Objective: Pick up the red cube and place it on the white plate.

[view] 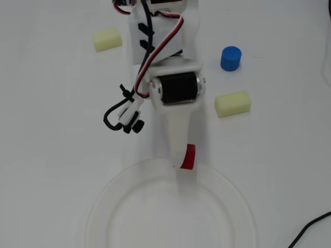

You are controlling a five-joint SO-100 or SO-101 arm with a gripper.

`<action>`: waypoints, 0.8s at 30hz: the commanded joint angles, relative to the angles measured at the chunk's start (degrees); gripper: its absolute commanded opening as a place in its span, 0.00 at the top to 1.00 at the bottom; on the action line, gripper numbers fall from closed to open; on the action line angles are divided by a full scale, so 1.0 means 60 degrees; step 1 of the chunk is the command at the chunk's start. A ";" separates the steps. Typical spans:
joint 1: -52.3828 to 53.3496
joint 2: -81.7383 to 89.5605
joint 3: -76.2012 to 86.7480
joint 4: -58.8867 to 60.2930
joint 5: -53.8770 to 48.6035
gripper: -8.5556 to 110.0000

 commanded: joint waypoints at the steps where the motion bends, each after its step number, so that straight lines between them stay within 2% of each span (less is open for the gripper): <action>1: -0.0015 -0.0132 -0.0059 -0.0498 0.0029 0.87; 4: -0.0073 -0.0264 -0.0044 -0.0557 0.0601 0.83; 14: -0.0044 0.0688 0.0879 -0.0527 0.0747 0.74; 20: 0.0190 0.2651 0.2432 -0.0278 0.1201 0.63; 24: 0.0439 0.4585 0.3457 0.0908 0.0952 0.59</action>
